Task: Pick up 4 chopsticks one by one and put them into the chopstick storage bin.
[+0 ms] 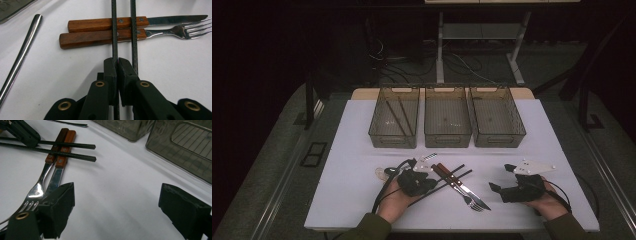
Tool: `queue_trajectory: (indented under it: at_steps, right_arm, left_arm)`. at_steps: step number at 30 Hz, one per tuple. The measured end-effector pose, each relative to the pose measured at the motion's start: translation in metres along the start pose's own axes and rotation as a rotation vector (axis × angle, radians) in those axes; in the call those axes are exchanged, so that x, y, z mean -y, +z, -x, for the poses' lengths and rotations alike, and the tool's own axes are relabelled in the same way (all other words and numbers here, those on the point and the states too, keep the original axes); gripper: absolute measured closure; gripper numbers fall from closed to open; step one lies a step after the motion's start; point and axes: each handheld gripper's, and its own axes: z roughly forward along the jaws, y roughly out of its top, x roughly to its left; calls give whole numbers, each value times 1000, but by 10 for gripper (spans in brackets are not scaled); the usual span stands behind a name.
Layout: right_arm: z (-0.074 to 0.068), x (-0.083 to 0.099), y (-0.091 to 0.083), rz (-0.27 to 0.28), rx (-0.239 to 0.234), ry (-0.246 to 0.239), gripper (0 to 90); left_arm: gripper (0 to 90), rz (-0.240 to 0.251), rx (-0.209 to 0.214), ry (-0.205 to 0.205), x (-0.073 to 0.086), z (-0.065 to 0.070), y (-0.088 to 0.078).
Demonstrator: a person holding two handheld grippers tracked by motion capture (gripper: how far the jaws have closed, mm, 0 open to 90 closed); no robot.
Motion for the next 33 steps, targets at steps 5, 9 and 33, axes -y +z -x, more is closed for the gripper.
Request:
queue_trajectory:
  at_steps: [5, 9, 33]
  right_arm:
    - [-5, 0, -1, 12, 2, 25, 135]
    - [-8, 0, -1, 7, 1, 31, 135]
    - [-7, -1, 0, 18, -4, 14, 136]
  left_arm:
    - [849, 7, 5, -5, 0, 0, -1]
    - [849, 16, 9, -6, 0, -2, -2]
    - [850, 160, 89, -70, -5, -15, -32]
